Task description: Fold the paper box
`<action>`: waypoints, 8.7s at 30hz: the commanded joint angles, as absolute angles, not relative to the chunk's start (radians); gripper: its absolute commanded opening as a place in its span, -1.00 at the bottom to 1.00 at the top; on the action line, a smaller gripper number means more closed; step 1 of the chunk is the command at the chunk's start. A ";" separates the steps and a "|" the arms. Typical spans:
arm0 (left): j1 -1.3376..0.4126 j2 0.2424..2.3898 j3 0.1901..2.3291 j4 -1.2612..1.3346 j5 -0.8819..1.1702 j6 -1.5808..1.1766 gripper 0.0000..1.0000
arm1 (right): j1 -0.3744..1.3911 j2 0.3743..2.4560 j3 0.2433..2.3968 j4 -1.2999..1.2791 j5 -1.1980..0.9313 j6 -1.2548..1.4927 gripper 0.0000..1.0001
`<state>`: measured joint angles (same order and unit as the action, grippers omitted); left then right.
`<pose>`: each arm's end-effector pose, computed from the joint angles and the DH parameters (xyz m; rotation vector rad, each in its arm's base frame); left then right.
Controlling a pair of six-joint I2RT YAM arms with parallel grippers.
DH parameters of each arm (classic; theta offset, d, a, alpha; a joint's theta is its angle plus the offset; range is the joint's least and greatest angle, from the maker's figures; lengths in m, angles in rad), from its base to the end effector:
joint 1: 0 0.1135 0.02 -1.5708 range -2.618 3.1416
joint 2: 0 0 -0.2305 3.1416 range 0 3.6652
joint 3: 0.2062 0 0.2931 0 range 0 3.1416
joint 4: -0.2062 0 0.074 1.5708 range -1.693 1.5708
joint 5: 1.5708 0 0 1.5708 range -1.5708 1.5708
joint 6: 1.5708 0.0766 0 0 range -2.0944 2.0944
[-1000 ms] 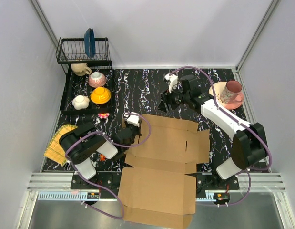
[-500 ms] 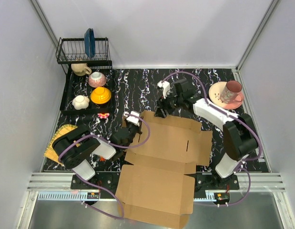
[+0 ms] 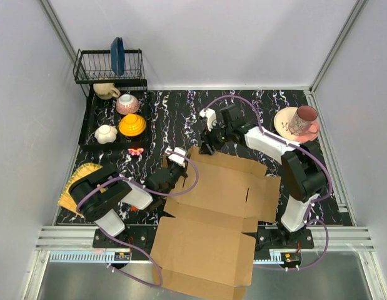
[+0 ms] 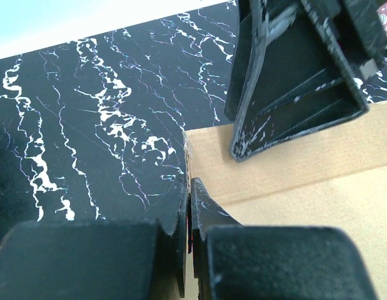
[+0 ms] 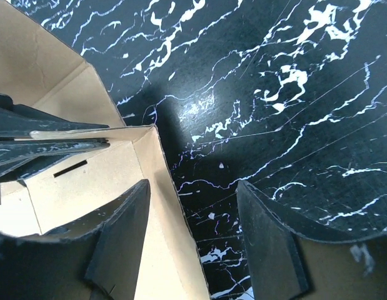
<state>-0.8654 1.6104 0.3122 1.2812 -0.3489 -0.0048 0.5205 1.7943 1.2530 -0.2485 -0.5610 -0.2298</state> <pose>0.2210 -0.2191 0.0812 0.4097 1.5479 -0.4016 0.3664 0.2570 0.1433 -1.1108 2.0667 0.8031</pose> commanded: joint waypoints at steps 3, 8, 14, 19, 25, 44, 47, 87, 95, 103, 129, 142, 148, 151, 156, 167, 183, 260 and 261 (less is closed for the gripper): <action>-0.874 1.580 0.322 1.666 -0.321 0.017 -1.00 | 0.548 1.844 1.284 -0.238 -0.560 -0.252 0.23; -0.874 1.586 0.327 1.666 -0.330 0.023 -1.00 | 0.546 1.850 1.273 -0.244 -0.569 -0.249 -0.01; -0.874 1.600 0.330 1.666 -0.359 0.015 -1.00 | 0.548 1.844 1.249 -0.256 -0.574 -0.241 -0.41; -0.874 1.612 0.334 1.666 -0.408 0.008 -1.00 | 0.548 1.826 1.203 -0.256 -0.548 -0.232 -0.76; -0.874 1.611 0.357 1.666 -0.485 0.003 -0.23 | 0.549 1.750 1.181 -0.279 -0.407 -0.229 -1.00; -0.856 1.160 0.428 0.874 -0.742 -0.175 0.78 | 0.633 1.424 0.944 -0.013 0.371 -0.385 -1.00; -0.810 1.166 0.446 0.791 -0.740 -0.256 0.85 | 0.653 1.431 0.872 0.084 0.406 -0.383 -1.00; -0.686 1.424 0.591 0.303 -0.120 -0.604 -0.59 | 0.738 1.485 0.807 0.284 0.426 -0.491 -1.00; -0.801 1.344 0.509 0.419 -0.116 -0.543 -0.84 | 0.742 1.496 0.801 0.291 0.434 -0.491 -1.00; -0.896 1.329 0.503 0.361 -0.181 -0.499 -0.20 | 0.746 1.496 0.790 0.301 0.436 -0.491 -1.00; -0.497 1.483 0.927 0.247 0.113 -0.155 0.64 | 0.747 1.479 0.792 0.287 0.422 -0.495 -1.00; -0.480 1.646 1.011 0.232 0.201 -0.124 0.45 | 0.759 1.485 0.839 0.244 0.423 -0.532 -1.00; -0.480 1.658 0.996 0.250 0.213 -0.136 0.03 | 0.762 1.471 0.861 0.227 0.462 -0.578 -1.00; -0.480 1.641 0.957 0.339 0.218 -0.196 -0.26 | 0.764 1.459 0.882 0.221 0.494 -0.647 -1.00; -0.483 1.597 0.803 0.595 0.235 -0.317 -0.54 | 0.764 1.439 0.943 0.213 0.549 -0.764 -1.00; -0.592 1.597 0.594 1.068 0.043 -0.437 -0.61 | 0.839 1.402 1.026 0.160 0.584 -0.904 -1.00; -0.771 1.652 0.442 1.303 -0.198 -0.429 -0.62 | 0.985 1.347 0.775 0.202 0.738 -0.744 -1.00; -0.560 1.844 0.571 1.663 0.219 -0.414 0.61 | 1.037 1.269 0.706 0.241 0.804 -0.811 -1.00; -0.554 1.838 0.555 1.666 0.225 -0.426 0.61 | 1.037 1.264 0.704 0.239 0.804 -0.813 -1.00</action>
<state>-0.5682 1.8465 0.5461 1.2831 0.1375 -0.4187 1.0439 1.2667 0.6914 0.2626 0.8291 -0.8661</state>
